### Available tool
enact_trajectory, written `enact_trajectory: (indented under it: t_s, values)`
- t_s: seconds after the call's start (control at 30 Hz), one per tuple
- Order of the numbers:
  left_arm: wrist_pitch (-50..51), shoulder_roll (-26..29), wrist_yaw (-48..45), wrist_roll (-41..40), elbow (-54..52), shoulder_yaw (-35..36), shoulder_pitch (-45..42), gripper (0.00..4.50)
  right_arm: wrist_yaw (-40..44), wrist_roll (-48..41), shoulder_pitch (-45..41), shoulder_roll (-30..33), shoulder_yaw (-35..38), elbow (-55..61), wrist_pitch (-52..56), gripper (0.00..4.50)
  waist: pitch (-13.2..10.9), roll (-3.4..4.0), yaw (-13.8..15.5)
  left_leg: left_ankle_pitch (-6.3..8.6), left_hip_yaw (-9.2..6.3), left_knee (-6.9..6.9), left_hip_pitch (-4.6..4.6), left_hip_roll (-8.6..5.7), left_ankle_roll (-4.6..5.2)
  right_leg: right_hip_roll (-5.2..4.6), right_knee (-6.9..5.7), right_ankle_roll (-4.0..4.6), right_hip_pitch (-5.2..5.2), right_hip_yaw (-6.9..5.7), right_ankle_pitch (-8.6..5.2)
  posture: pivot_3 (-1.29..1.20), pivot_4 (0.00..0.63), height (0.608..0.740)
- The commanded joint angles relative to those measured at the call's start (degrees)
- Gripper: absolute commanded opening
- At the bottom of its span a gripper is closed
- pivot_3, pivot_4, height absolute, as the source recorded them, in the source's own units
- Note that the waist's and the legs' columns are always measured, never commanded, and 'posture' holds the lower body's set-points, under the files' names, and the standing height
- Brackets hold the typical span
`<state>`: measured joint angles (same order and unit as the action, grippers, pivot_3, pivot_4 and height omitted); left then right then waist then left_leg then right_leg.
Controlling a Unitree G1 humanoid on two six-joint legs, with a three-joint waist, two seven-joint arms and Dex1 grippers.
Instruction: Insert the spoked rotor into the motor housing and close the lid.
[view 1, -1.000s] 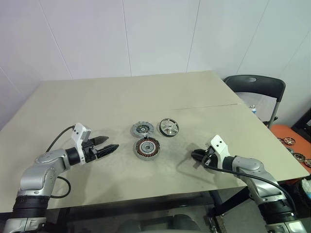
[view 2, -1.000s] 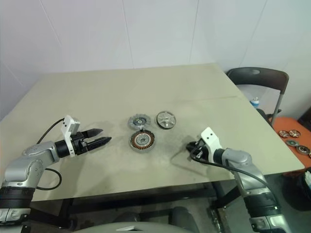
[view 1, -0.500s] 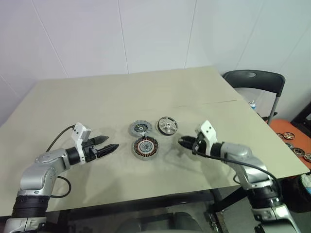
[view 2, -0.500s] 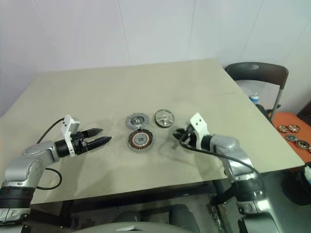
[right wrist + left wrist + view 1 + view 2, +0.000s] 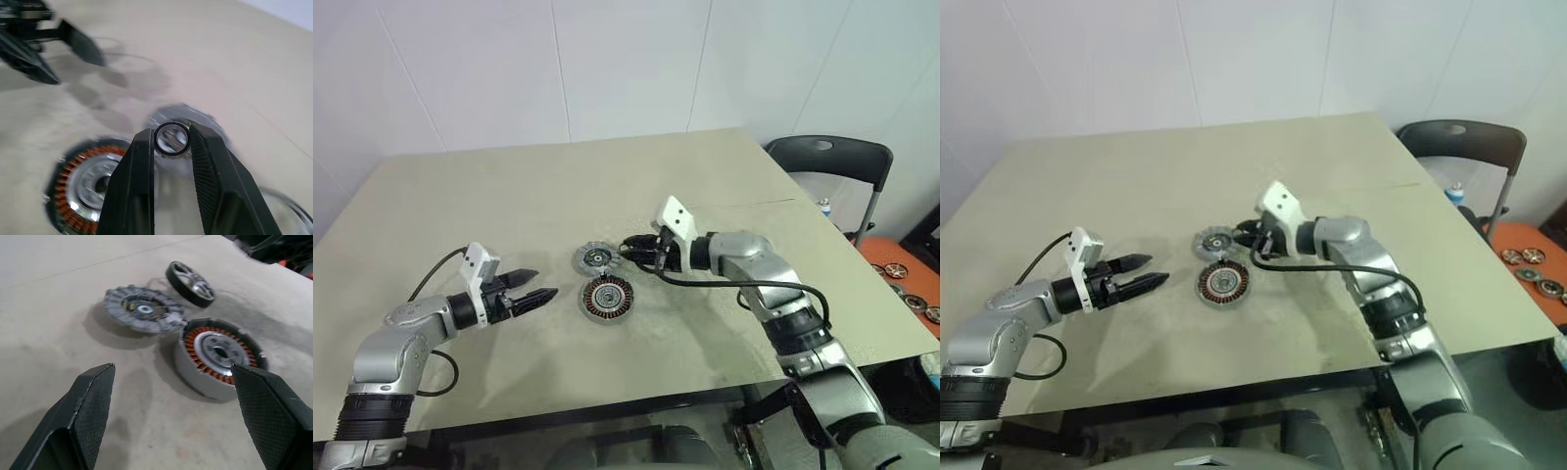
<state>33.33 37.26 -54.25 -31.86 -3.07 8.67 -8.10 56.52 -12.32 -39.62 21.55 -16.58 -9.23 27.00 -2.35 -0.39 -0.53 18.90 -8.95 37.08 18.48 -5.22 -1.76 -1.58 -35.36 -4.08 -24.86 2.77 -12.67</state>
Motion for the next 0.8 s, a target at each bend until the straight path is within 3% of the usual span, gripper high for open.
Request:
enact_trajectory:
  t_s: [0.03, 0.4, 0.8]
  values:
    - [0.42, 1.46, -1.07, -0.98, -3.14, 0.75, 0.51, 4.03, 6.51, 0.16, -1.75, 0.68, -2.87, -1.49, -1.36, 0.70, 0.00, 0.00, -0.10, 0.00, 0.00, 0.00, 0.00, 0.00, 0.00, 0.00, 0.01, 0.00, 0.00, 0.00, 0.00, 0.00, 0.000, 0.740]
    - [0.13, 2.32, -1.47, -0.46, -5.72, 0.01, 3.07, 4.03, 10.33, 6.10, -5.80, -3.34, -6.71, -15.10, -10.15, 0.70, 0.00, 0.01, -0.26, 0.01, 0.06, 0.03, -0.08, 0.02, 0.02, 0.04, -0.15, 0.07, -0.01, 0.02, 0.04, 0.00, 0.000, 0.740]
    - [-2.34, 5.35, -5.70, 1.47, -8.64, -3.13, 6.60, 4.03, 12.93, 9.58, -6.57, -4.98, -7.48, -18.91, -13.85, 0.70, -0.01, 0.02, -0.21, 0.01, 0.11, 0.04, -0.09, 0.01, 0.02, 0.05, -0.19, 0.09, -0.03, 0.03, 0.05, 0.00, 0.000, 0.740]
